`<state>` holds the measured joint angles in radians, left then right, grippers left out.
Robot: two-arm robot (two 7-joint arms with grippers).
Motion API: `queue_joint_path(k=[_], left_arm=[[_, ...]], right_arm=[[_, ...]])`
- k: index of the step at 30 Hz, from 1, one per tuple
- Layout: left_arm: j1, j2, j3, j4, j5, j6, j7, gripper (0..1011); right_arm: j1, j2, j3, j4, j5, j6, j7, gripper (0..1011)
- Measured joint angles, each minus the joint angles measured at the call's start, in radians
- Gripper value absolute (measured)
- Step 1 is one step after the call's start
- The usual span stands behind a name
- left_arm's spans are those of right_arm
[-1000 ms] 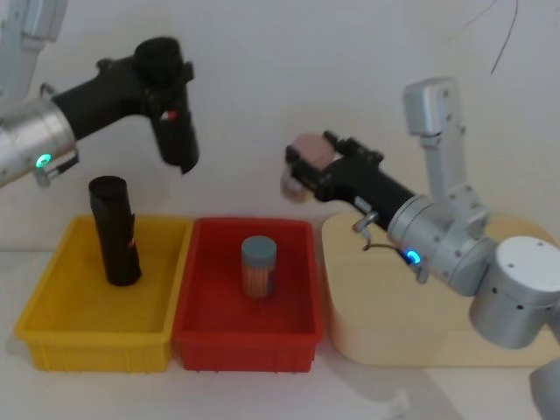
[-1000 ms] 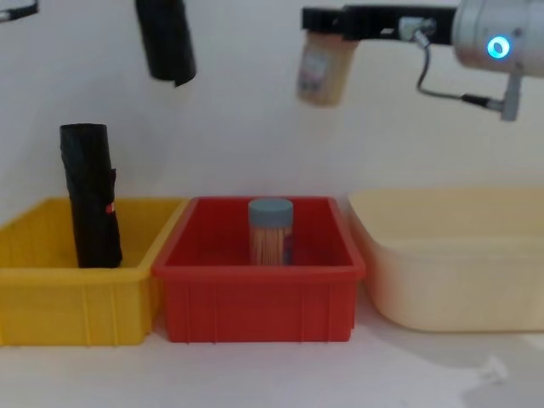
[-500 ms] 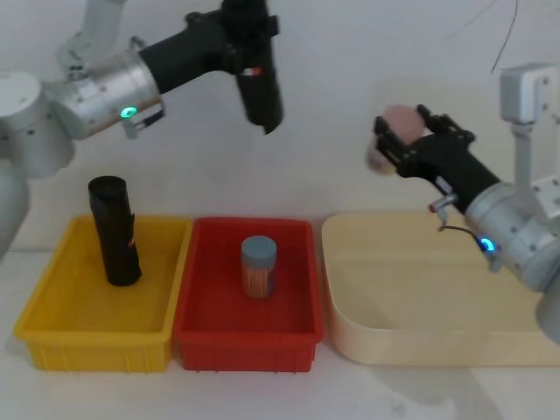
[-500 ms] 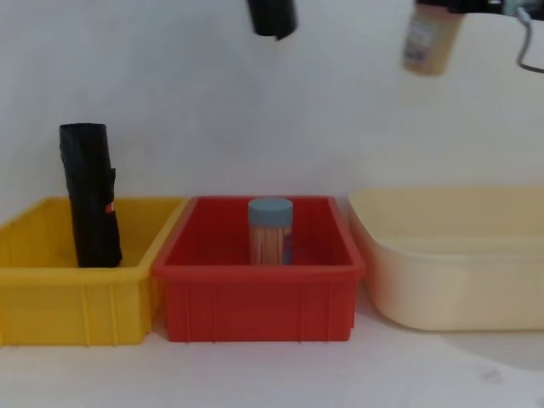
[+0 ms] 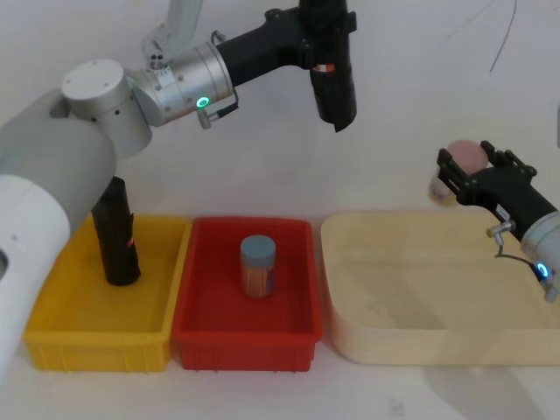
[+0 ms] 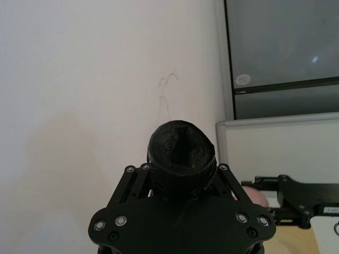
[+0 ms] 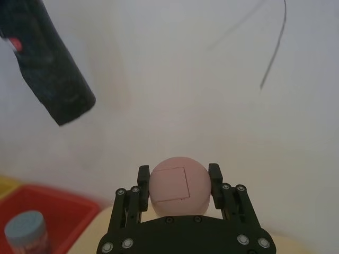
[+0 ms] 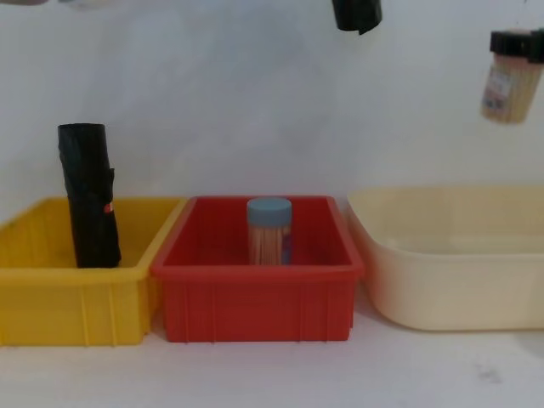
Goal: Pick up the garbage bag with the one hand and transfer it to the other hand.
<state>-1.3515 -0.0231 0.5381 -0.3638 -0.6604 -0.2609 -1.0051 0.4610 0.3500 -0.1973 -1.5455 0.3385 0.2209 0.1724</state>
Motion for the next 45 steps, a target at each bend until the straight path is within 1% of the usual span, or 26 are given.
queue_joint_path(k=[1,7,8,10,16,20,25,32,37,40,41,43,44,45], left_arm=[[-0.015,-0.013,0.007,0.027,-0.006,-0.011,-0.012,356],[-0.057,-0.048,0.025,0.113,-0.025,-0.042,-0.043,356],[-0.06,-0.05,0.026,0.12,-0.027,-0.045,-0.045,356],[-0.07,-0.058,0.031,0.14,-0.032,-0.053,-0.053,356],[-0.087,-0.073,0.038,0.177,-0.04,-0.066,-0.066,356],[-0.096,-0.081,0.042,0.194,-0.044,-0.073,-0.072,356],[-0.105,-0.088,0.045,0.211,-0.048,-0.079,-0.078,356],[-0.112,-0.094,0.048,0.226,-0.051,-0.084,-0.084,356],[-0.114,-0.096,0.05,0.231,-0.053,-0.086,-0.086,356],[-0.116,-0.097,0.05,0.234,-0.053,-0.087,-0.087,356],[-0.116,-0.097,0.05,0.235,-0.053,-0.088,-0.087,356],[-0.117,-0.098,0.05,0.236,-0.054,-0.088,-0.088,356],[-0.117,-0.098,0.051,0.237,-0.054,-0.088,-0.088,356],[-0.117,-0.098,0.051,0.237,-0.054,-0.088,-0.088,356]], right_arm=[[-0.005,0.004,0.005,0.004,0.002,0.005,0.003,647],[-0.021,0.015,0.019,0.014,0.01,0.022,0.017,660],[-0.023,0.016,0.02,0.015,0.011,0.024,0.018,707],[-0.027,0.019,0.024,0.018,0.013,0.028,0.021,726],[-0.034,0.023,0.03,0.022,0.016,0.036,0.028,908],[-0.036,0.024,0.031,0.022,0.016,0.038,0.033,997],[-0.035,0.023,0.029,0.022,0.018,0.03,0.05,999],[-0.017,0.015,0.012,0.021,0.027,0.0,0.091,999],[0.014,0.0,-0.013,0.028,0.031,-0.037,0.127,999],[0.041,-0.014,-0.035,0.041,0.03,-0.063,0.146,999],[0.045,-0.016,-0.038,0.044,0.028,-0.069,0.15,999],[0.07,-0.028,-0.056,0.059,0.018,-0.093,0.161,999],[0.089,-0.037,-0.071,0.072,0.01,-0.107,0.166,999],[0.089,-0.037,-0.071,0.072,0.01,-0.107,0.166,999]])
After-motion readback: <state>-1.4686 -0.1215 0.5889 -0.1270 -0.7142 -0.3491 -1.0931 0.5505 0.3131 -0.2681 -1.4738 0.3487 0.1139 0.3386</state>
